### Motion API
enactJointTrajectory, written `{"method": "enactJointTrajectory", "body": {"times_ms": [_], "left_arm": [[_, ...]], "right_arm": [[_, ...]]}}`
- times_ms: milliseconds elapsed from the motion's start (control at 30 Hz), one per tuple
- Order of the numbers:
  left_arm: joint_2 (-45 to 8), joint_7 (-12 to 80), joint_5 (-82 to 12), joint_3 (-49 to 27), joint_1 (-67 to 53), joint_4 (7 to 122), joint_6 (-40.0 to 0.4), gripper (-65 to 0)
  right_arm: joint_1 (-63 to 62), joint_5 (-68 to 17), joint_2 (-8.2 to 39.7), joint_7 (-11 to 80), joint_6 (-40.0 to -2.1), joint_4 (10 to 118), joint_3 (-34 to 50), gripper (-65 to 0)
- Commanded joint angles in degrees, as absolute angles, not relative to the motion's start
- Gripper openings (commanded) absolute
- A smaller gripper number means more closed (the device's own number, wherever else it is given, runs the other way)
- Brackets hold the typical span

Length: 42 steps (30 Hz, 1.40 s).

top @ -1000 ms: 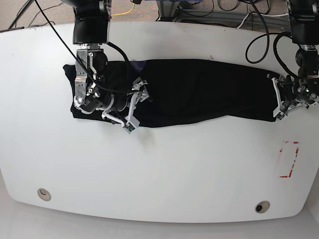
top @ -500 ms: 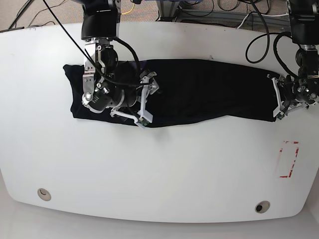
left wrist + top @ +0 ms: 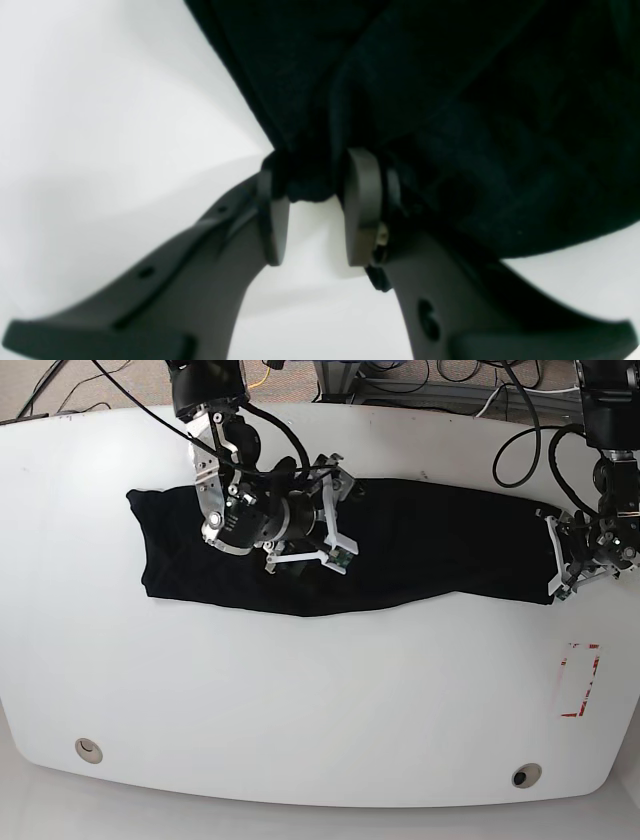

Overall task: Layout the t-shirt on the table in an organized manner, then fold the t-shirt properly
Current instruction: 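Grasp the strip with both grippers and fold it toward the middle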

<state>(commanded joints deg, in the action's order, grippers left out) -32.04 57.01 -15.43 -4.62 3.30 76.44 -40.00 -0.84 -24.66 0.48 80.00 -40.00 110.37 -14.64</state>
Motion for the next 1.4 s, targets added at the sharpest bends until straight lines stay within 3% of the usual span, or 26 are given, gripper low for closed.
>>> {"method": "enactJointTrajectory", "body": {"times_ms": [367, 567, 667, 900, 1233, 1400], "left_arm": [[-32.1, 58.7, -15.4, -4.8, 4.0, 91.3, -40.0, -46.4], [-31.9, 61.8, -15.5, -8.7, 4.3, 99.3, -40.0, -31.7], [-31.6, 64.4, -15.6, -10.2, 6.5, 101.6, -40.0, -27.6], [-24.5, 68.9, -15.5, -9.6, 11.6, 101.8, -40.0, -27.5], [-16.7, 68.9, -15.1, 2.3, 13.2, 97.5, -40.0, -27.5], [-15.6, 68.6, -15.3, 4.4, 13.6, 93.1, -40.0, -27.5]], "right_arm": [[-3.2, -24.2, 4.2, 78.8, -40.0, 113.0, -6.6, -15.5], [-5.1, -24.2, 8.0, 78.1, -40.0, 112.8, 0.2, -15.5], [-5.2, -24.2, 9.2, 78.1, -40.0, 112.7, 1.8, -15.5], [-5.1, -24.2, 11.5, 78.1, -40.0, 112.7, 3.1, -15.5], [-5.0, -24.2, 10.9, 78.1, -40.0, 112.7, 3.0, -15.5], [-5.0, -24.2, 10.9, 78.1, -40.0, 112.7, 3.0, -15.5]]}}
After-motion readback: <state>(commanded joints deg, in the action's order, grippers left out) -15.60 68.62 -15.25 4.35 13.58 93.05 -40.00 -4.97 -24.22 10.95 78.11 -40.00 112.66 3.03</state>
